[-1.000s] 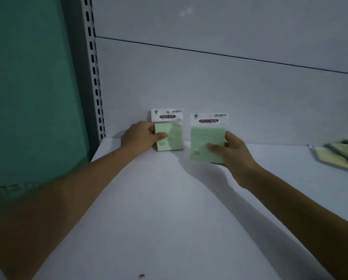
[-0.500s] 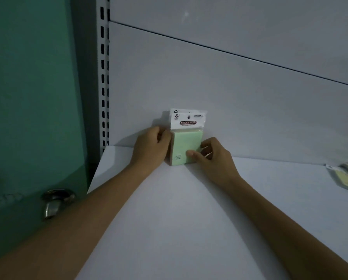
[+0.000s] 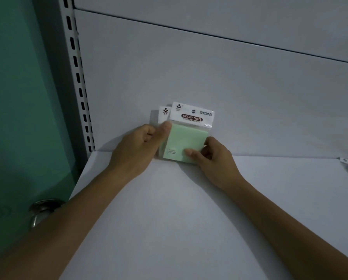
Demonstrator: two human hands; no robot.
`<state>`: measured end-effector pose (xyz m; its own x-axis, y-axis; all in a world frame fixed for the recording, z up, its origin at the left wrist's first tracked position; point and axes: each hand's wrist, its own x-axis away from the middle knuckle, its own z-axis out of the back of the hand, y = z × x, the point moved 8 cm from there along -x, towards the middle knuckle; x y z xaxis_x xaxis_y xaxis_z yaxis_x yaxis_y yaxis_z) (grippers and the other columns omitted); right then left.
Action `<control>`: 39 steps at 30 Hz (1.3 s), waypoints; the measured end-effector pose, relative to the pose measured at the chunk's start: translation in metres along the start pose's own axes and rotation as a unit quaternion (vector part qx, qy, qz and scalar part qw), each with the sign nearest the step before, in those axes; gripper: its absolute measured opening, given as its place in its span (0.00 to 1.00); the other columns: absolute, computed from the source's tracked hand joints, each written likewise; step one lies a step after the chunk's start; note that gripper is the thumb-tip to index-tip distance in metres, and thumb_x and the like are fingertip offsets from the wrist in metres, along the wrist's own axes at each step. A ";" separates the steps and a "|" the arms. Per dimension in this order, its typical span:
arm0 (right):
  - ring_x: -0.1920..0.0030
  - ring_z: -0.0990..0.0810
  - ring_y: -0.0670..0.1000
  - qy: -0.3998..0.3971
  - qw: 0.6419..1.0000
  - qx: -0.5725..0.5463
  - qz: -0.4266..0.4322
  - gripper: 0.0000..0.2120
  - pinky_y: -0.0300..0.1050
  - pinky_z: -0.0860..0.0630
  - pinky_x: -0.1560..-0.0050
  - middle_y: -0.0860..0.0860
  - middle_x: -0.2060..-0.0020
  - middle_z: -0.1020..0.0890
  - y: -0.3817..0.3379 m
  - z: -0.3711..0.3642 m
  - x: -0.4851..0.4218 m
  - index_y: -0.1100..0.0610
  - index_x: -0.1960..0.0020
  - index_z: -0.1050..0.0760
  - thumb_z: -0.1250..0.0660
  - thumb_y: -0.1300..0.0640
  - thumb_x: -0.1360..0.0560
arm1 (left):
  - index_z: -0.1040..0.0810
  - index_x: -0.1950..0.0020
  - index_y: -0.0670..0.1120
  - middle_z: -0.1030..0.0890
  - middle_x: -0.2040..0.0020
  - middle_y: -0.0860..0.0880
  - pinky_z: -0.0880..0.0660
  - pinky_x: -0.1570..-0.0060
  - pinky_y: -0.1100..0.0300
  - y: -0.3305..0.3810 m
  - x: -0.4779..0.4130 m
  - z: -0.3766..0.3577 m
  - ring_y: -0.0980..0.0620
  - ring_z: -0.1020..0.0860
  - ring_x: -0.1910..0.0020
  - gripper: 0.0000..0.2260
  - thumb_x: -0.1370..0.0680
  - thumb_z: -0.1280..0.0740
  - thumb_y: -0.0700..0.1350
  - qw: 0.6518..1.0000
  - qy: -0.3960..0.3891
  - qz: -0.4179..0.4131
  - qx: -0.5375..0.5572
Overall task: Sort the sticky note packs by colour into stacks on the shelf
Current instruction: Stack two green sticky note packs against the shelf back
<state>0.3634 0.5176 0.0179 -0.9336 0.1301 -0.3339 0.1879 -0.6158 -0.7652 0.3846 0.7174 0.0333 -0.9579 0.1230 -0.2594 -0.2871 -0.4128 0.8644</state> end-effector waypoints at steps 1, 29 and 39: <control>0.70 0.28 0.40 -0.006 1.000 0.003 0.002 0.13 0.30 0.32 0.70 0.44 0.67 0.24 0.000 -0.001 0.000 0.50 0.51 0.26 0.31 0.43 0.29 | 0.23 0.54 0.53 0.18 0.58 0.57 0.22 0.55 0.56 0.000 0.000 0.000 0.58 0.19 0.57 0.32 0.41 0.41 0.78 1.000 -0.004 -0.002 -0.003; 0.58 0.21 0.52 0.015 1.000 -0.019 0.007 0.03 0.49 0.23 0.52 0.47 0.58 0.21 -0.007 0.003 0.002 0.52 0.53 0.26 0.37 0.53 0.24 | 0.21 0.63 0.52 0.18 0.65 0.58 0.28 0.64 0.61 -0.008 -0.006 0.014 0.55 0.19 0.64 0.15 0.35 0.30 0.63 0.995 0.052 -0.030 -0.083; 0.59 0.23 0.51 -0.002 1.000 -0.010 0.011 0.04 0.45 0.26 0.53 0.46 0.62 0.23 -0.004 0.001 0.004 0.54 0.53 0.25 0.38 0.55 0.23 | 0.18 0.58 0.48 0.16 0.60 0.51 0.21 0.52 0.48 -0.013 -0.006 0.002 0.49 0.18 0.59 0.12 0.27 0.32 0.56 0.995 0.032 -0.015 -0.097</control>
<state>0.3589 0.5201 0.0205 -0.9305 0.1143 -0.3481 0.2139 -0.6021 -0.7693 0.3938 0.7240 0.0244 -0.9452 0.0830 -0.3158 -0.3039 -0.5773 0.7578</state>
